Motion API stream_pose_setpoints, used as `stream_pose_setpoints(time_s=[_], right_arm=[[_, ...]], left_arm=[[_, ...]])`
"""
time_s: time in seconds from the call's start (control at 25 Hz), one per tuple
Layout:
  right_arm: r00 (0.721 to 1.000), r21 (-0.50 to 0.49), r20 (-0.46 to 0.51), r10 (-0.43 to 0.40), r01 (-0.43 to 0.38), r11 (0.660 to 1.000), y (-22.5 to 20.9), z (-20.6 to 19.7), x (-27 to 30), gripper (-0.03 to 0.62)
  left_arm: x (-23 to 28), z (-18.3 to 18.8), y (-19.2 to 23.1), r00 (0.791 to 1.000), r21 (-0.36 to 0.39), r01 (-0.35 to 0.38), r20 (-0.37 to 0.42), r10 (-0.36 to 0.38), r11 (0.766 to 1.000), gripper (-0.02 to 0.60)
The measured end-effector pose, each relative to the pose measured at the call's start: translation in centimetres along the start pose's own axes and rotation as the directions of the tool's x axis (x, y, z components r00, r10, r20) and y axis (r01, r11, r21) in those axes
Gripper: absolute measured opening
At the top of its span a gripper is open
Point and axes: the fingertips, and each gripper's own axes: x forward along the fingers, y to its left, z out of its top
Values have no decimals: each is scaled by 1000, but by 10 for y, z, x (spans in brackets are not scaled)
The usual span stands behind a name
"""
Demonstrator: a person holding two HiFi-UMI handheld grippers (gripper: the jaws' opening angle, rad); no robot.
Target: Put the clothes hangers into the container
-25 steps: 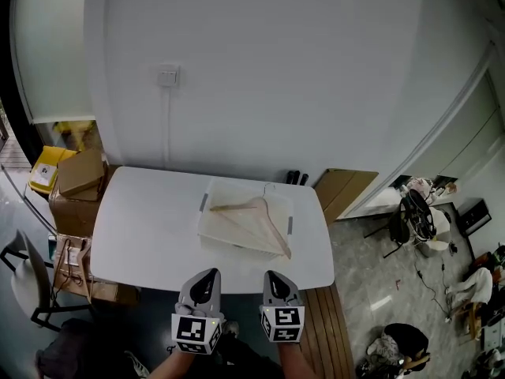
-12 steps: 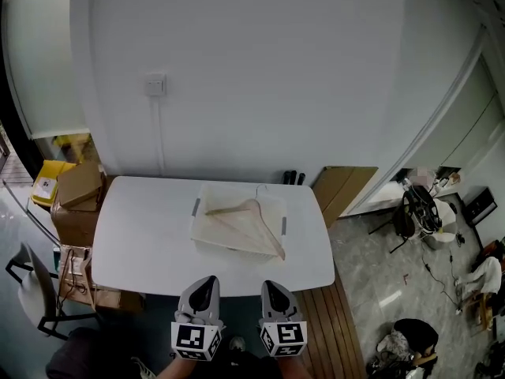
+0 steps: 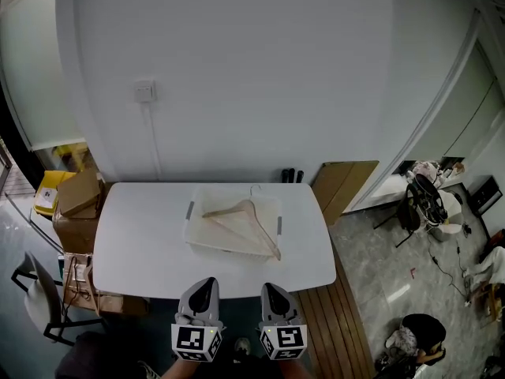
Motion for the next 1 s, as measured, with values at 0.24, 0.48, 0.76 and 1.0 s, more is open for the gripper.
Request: stream_pose_setpoints(time_s=[0.24,0.48,0.76,1.0], right_arm=[[1000,8,-2,16,-16,1000,-1,-1,-3,14],[1000,2,2,19,-19,1000,3,0,-7,14],[1000,-3,3,16,-16,1000,7,1,-5,14],[1000,-4,7,19,-19,1000,7,5,-7,14]], left_arm=[[1,1,-3,1000,3,-4,4,4,1000,3],[-4,-1,-5,1000,5,-4,0,4,1000,3],[-5,-1,-1,1000,9,-1,-1,1,1000,3],[-5,3,-3,1000,12,1,3,-1,1000,3]])
